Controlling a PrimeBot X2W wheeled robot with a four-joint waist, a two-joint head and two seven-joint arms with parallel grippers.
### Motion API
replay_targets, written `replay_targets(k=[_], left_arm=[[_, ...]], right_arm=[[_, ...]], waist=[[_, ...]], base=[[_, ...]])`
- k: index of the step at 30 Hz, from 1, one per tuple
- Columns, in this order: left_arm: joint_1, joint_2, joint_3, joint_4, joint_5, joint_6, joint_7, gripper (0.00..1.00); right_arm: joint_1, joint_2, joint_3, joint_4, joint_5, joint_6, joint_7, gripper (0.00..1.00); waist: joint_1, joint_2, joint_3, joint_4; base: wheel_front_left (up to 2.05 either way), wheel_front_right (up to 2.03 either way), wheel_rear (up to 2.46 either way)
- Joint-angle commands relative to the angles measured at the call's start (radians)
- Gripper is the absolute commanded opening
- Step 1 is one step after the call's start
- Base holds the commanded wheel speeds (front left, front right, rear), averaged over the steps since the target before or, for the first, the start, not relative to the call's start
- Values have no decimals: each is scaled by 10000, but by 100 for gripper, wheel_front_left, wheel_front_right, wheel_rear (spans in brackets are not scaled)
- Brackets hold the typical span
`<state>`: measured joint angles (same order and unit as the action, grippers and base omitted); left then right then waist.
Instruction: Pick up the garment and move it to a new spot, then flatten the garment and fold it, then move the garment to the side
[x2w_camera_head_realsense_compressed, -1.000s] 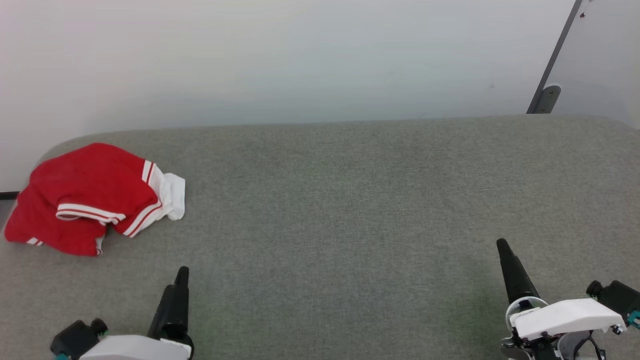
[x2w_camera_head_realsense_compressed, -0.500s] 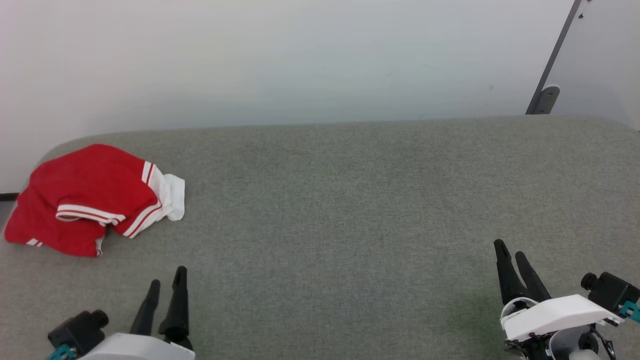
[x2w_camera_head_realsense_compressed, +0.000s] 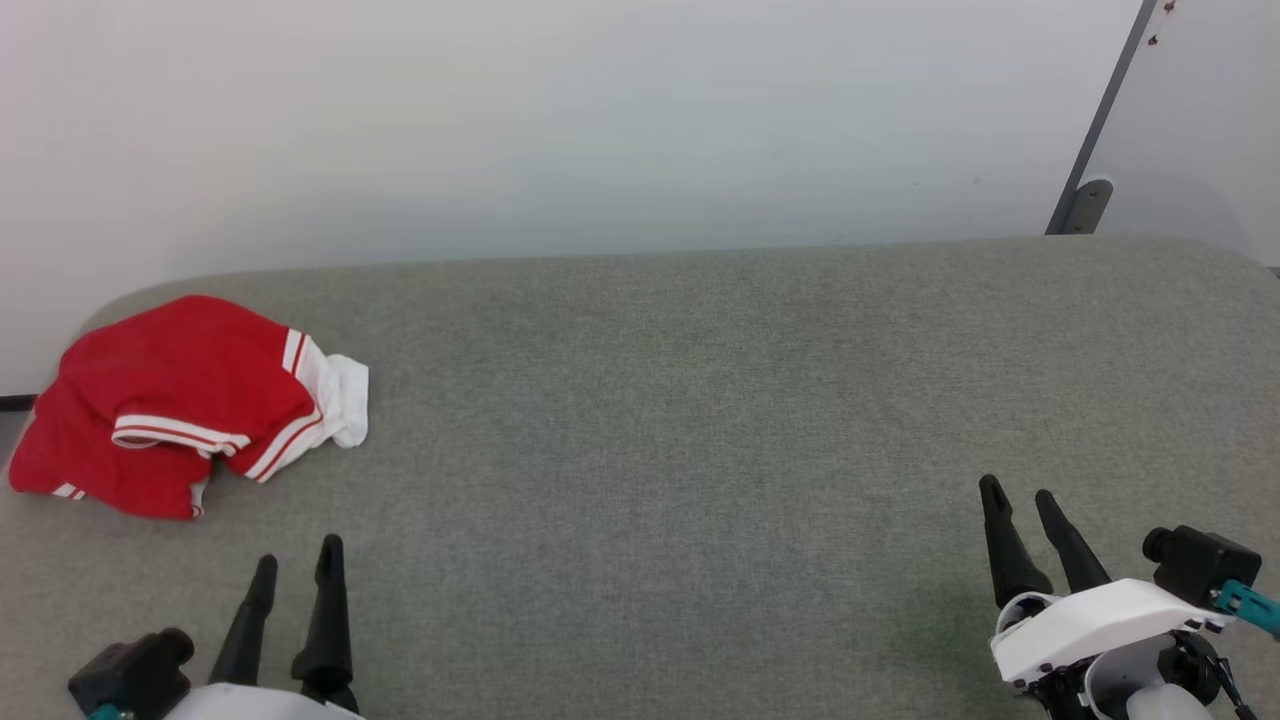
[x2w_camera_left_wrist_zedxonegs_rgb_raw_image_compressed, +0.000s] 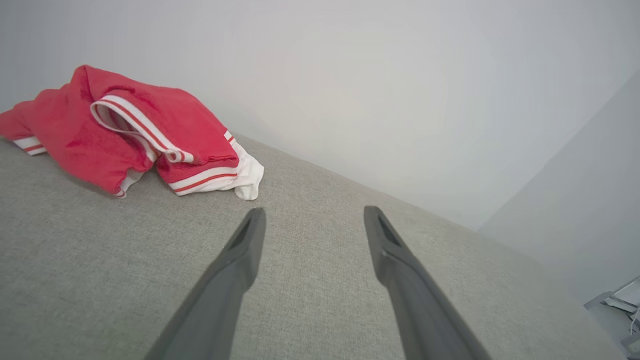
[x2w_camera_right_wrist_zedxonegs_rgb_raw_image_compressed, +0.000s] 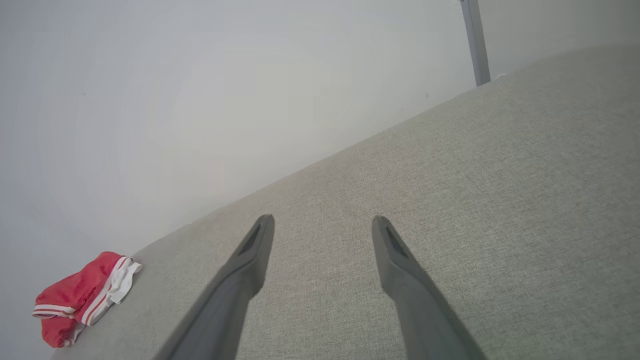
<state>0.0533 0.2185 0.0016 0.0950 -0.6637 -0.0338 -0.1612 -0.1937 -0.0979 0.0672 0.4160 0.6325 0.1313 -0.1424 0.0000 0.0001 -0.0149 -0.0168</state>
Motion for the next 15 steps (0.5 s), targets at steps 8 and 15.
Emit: replay_targets(k=[8,15], left_arm=[[195,-36,212,-237,1094,-252,-254,100],[286,-110,396,-394,1838,-422,-405,100]], right_arm=[[-207,-60,-73,9,-1178,-7,-133,100],[-200,-35,-109,-53,-1988,-8,-196,100]], waist=[[0,-1,-52,-25],[0,-1,-65,-32]], base=[[0,0,0],[0,0,0]])
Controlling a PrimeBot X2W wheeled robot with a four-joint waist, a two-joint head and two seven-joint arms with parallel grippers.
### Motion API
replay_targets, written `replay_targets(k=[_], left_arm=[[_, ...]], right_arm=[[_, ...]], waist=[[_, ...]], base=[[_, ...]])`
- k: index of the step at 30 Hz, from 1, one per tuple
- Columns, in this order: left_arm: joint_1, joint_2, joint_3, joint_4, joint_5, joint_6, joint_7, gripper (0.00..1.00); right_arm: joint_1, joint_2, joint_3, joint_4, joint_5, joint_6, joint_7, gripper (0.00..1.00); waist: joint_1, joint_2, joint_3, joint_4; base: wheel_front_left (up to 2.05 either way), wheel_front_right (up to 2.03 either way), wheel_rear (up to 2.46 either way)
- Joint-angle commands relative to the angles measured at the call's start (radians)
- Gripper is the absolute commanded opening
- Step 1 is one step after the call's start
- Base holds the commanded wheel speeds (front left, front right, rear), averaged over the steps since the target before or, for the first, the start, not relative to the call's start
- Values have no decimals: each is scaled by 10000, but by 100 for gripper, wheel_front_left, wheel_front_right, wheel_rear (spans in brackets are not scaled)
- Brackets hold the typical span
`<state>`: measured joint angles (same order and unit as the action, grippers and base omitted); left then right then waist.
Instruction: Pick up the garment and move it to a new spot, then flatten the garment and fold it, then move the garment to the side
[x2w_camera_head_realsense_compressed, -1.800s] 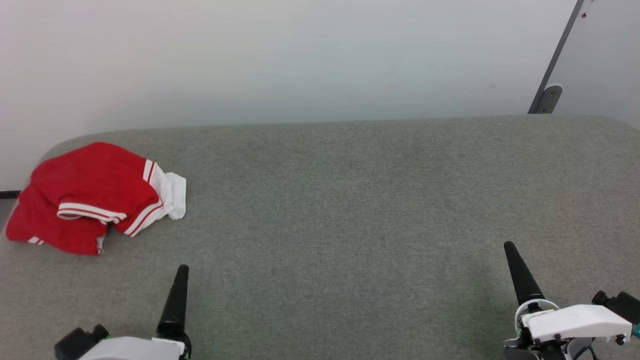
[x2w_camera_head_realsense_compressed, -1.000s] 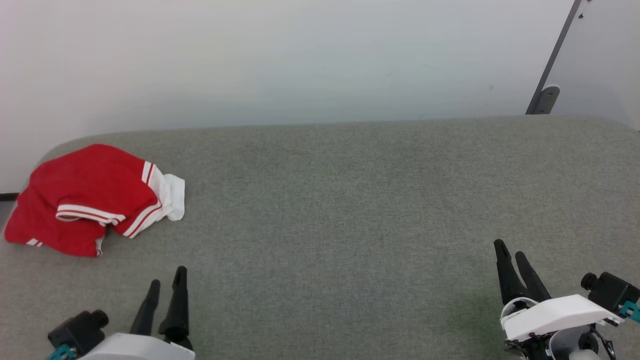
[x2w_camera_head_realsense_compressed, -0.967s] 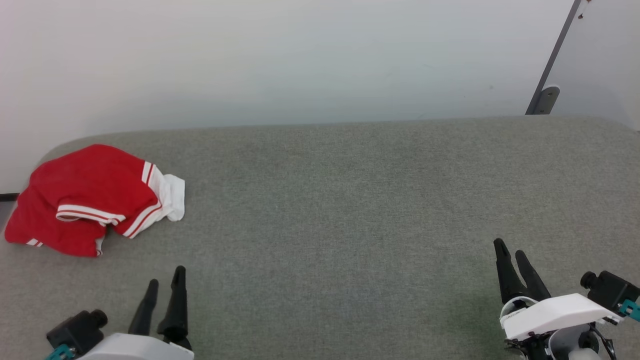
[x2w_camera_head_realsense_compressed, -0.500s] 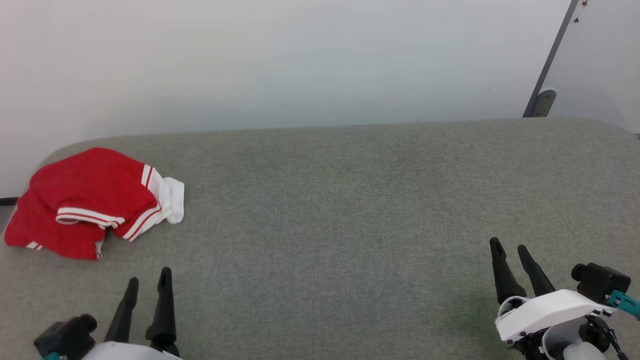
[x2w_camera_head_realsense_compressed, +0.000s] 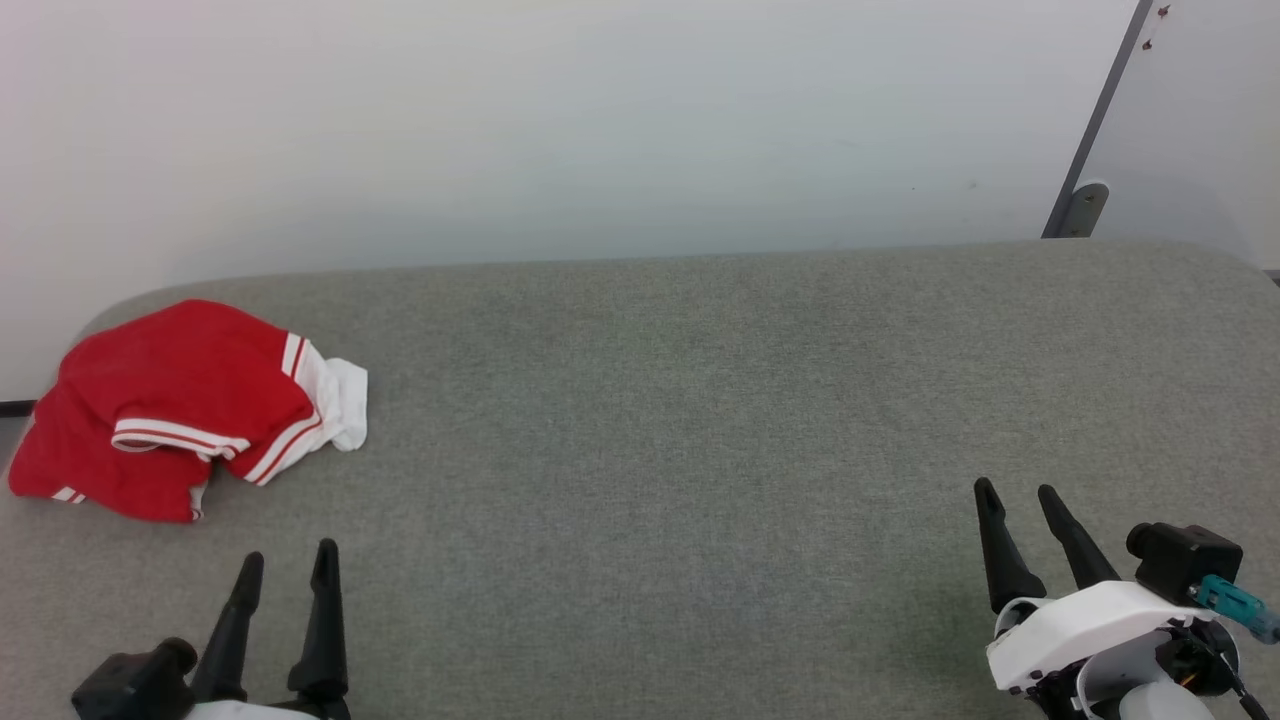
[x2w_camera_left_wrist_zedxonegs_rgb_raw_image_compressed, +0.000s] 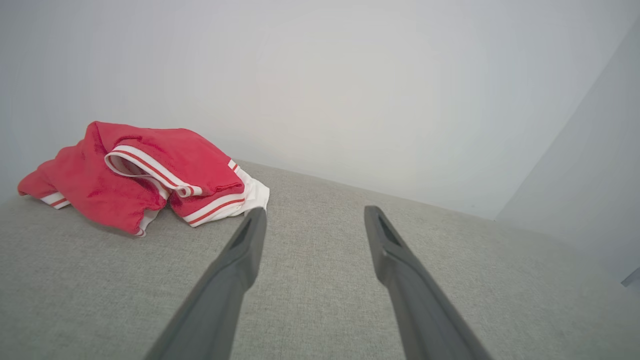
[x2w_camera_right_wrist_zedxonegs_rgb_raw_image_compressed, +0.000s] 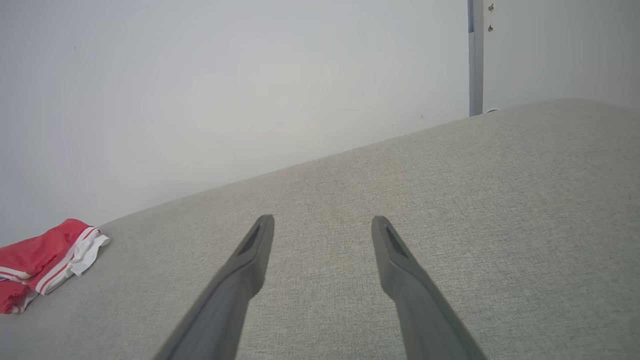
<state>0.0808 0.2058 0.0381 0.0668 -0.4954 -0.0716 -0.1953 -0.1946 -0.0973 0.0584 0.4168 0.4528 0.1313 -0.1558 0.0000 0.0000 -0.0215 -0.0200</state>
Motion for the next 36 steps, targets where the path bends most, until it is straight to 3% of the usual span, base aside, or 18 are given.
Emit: replay_targets(k=[1,36], left_arm=[[25,12,58,-128,260,-73,-88,100],[280,-90,510,-432,2864,-519,-688,100]], right_arm=[[-188,-39,-20,-74,-313,-8,-77,100],[-177,89,118,-273,-2958,-10,-291,100]], waist=[[0,0,0,-1],[0,0,-10,-103]], base=[[0,0,0],[0,0,0]])
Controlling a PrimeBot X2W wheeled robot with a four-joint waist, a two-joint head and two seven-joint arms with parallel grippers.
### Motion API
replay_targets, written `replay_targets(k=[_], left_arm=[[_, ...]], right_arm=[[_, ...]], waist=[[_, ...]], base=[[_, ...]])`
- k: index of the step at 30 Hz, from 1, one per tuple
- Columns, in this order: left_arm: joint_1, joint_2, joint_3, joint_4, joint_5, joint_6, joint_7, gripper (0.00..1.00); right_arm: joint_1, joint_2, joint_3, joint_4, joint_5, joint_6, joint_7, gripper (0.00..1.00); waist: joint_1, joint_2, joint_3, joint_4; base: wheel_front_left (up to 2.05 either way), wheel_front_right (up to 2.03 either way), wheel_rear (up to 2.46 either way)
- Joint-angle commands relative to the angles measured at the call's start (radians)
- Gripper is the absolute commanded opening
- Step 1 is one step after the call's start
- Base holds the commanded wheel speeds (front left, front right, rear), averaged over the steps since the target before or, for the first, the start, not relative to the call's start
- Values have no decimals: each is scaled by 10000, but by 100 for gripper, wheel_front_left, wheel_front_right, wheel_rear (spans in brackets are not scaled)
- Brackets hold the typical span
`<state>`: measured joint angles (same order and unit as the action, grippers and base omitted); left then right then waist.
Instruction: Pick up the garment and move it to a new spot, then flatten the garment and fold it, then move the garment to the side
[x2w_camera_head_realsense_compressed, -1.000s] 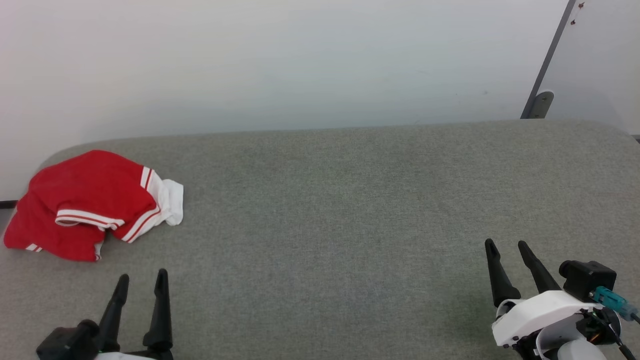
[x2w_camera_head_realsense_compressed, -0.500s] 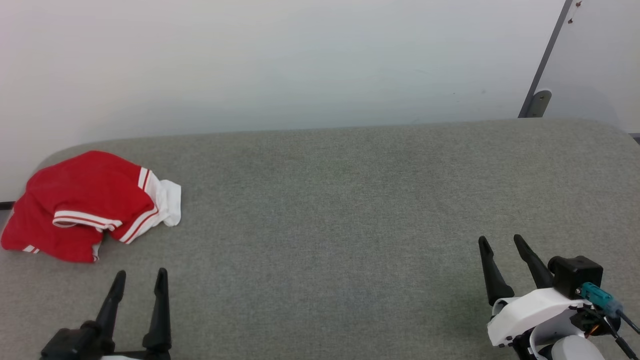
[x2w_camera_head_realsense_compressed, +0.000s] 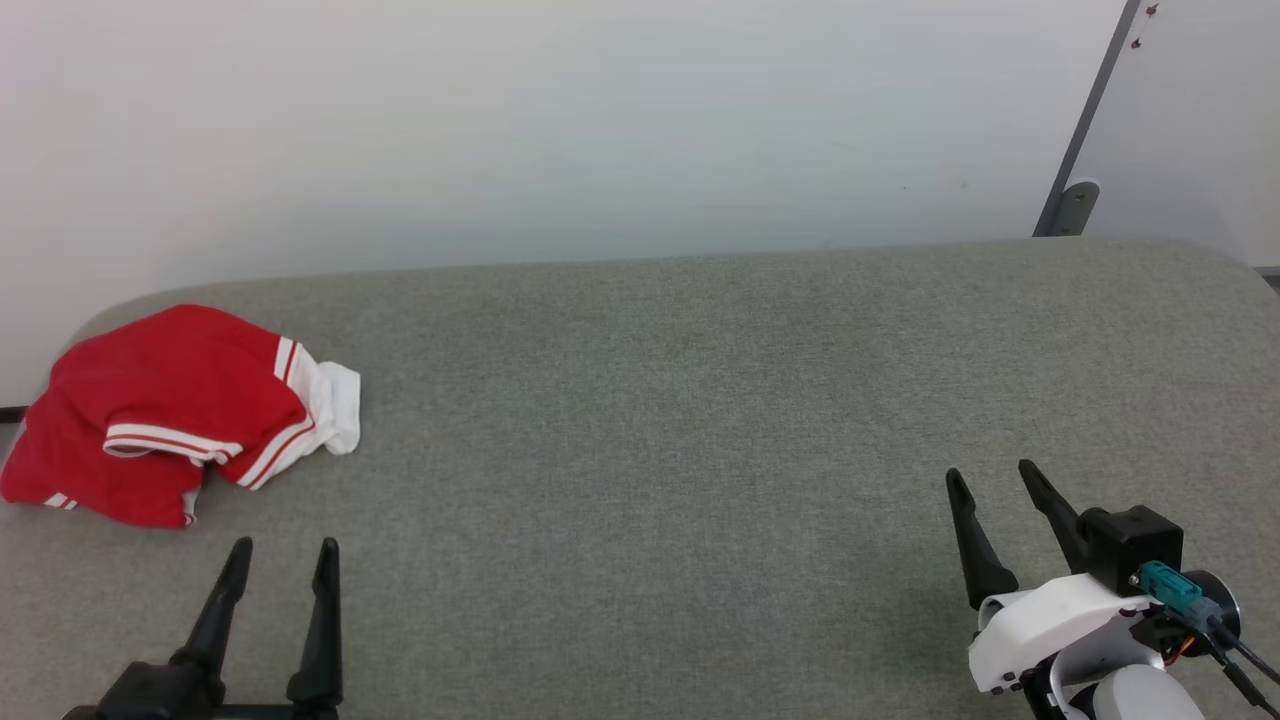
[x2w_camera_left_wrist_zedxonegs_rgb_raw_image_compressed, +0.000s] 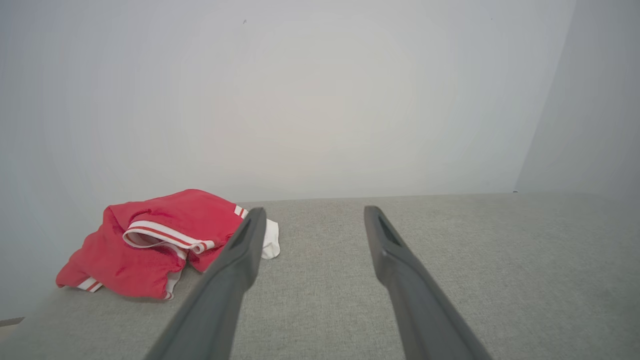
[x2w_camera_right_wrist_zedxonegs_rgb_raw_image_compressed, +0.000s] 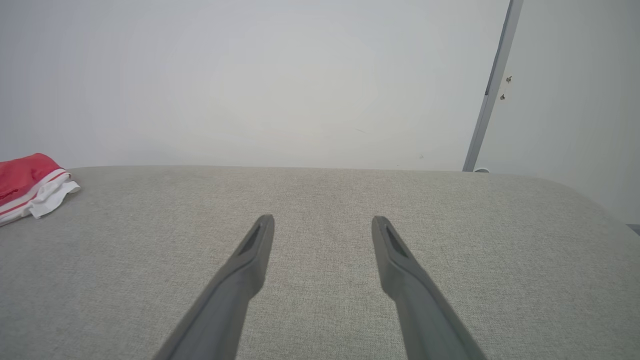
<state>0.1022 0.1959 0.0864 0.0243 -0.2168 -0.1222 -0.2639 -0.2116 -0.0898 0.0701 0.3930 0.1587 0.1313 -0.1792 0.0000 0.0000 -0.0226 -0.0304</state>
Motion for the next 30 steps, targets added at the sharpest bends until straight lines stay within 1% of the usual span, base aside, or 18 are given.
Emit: replay_targets(k=[1,11,16,23,30], left_arm=[[62,-1,40,-8,66,-17,0,100],[37,-31,19,57,68,-65,0,100],[-15,-90,112,127,40,-75,-2,100],[26,-148,415,206,-59,-29,0,100],[109,-179,742,287,-229,122,0,100]], right_arm=[[11,15,-7,-40,-12,-10,-57,100],[102,20,-3,-75,-23,-10,-37,100],[124,-13,133,-97,28,-10,-38,100],[99,12,621,-74,328,-10,10,100],[-16,-22,1260,118,642,-12,-20,100]], waist=[[0,0,0,0],[0,0,-10,21],[0,0,-57,175],[0,0,-262,740],[0,0,-530,1591]], base=[[0,0,0],[0,0,0],[0,0,0],[0,0,0],[0,0,0]])
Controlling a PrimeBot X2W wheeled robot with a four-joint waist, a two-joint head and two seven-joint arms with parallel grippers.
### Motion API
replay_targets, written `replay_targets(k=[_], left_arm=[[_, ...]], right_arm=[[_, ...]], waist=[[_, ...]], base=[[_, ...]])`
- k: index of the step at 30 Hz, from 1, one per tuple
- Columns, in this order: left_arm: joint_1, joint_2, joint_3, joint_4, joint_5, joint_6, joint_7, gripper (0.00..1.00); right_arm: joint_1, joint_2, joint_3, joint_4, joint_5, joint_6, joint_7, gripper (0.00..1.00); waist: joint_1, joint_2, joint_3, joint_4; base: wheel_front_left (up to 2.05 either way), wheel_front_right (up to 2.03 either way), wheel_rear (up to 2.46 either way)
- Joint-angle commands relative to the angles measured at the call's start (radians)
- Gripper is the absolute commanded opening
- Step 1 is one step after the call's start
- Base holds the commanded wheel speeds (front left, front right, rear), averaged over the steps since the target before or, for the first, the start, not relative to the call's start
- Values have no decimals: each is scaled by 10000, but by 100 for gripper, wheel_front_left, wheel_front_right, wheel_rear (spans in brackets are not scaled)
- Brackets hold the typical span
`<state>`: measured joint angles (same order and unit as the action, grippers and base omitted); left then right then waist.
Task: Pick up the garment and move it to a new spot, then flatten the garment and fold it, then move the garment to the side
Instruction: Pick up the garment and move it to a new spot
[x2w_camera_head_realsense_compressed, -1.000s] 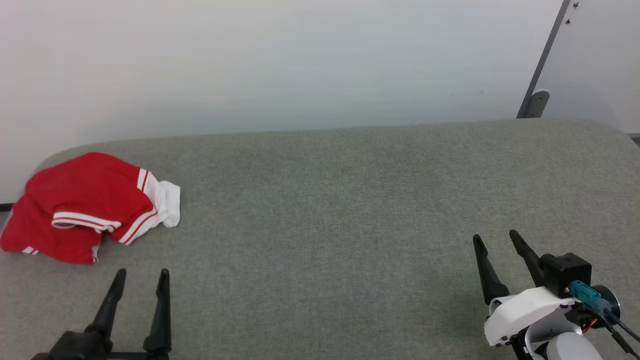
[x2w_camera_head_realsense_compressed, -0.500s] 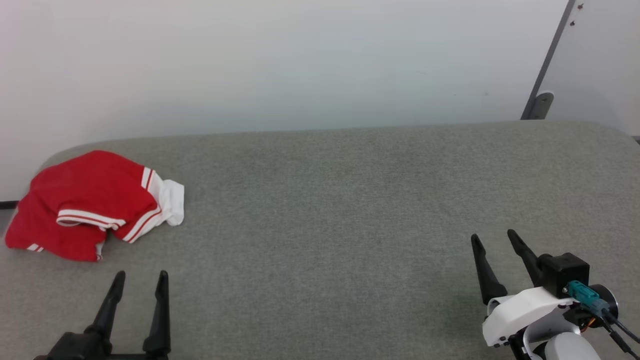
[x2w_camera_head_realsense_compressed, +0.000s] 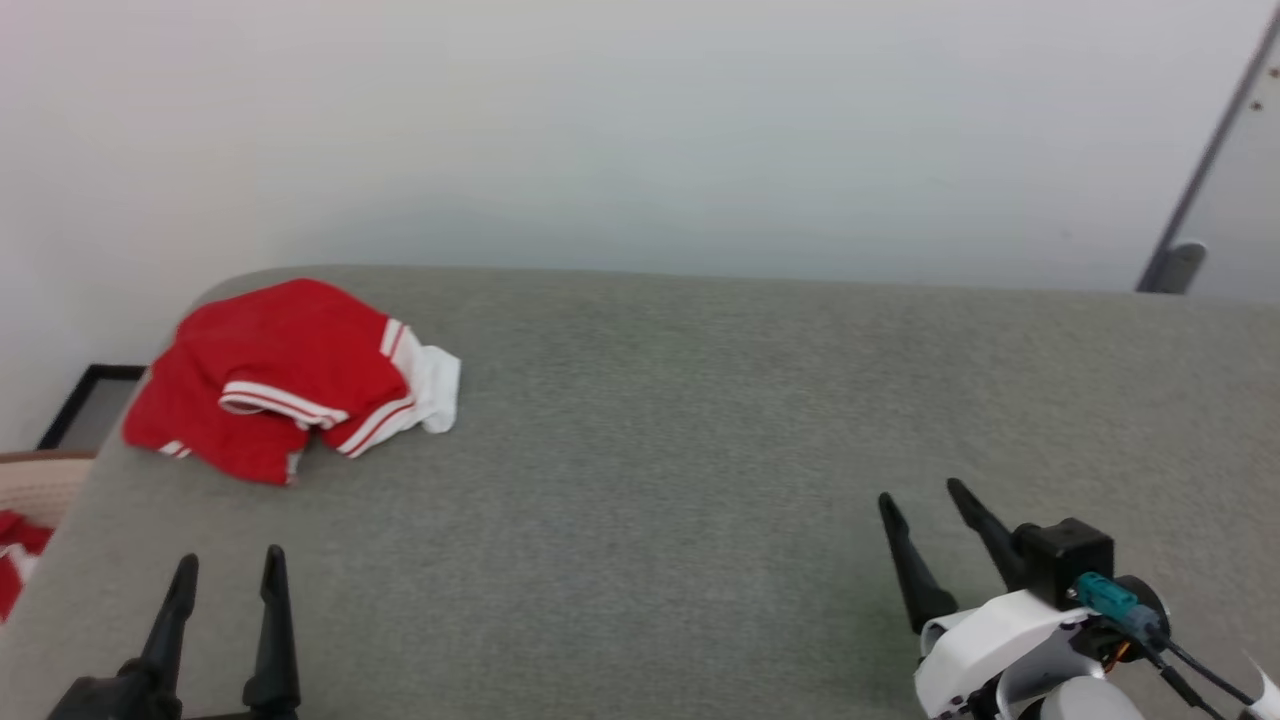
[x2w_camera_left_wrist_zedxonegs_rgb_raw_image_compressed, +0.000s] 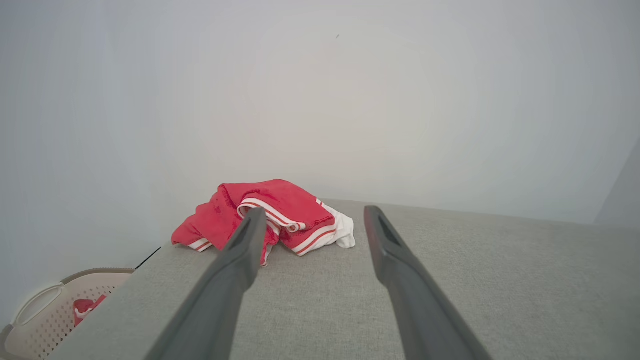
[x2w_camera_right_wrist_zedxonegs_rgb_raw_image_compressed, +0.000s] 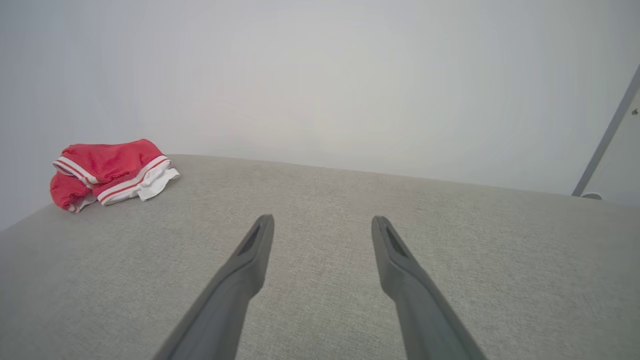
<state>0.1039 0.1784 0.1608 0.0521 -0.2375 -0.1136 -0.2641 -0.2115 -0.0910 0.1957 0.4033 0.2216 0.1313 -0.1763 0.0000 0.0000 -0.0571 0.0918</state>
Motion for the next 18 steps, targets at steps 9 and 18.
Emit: replay_targets(k=[9,18], left_arm=[[331,60,409,-27,-383,260,115,100],[538,147,463,-237,-468,356,336,100]], right_arm=[[-138,75,797,304,420,-10,-150,100],[-170,113,1004,575,449,-12,-310,100]], waist=[[0,0,-487,1382],[0,0,-641,1931]], base=[[0,0,0],[0,0,0]])
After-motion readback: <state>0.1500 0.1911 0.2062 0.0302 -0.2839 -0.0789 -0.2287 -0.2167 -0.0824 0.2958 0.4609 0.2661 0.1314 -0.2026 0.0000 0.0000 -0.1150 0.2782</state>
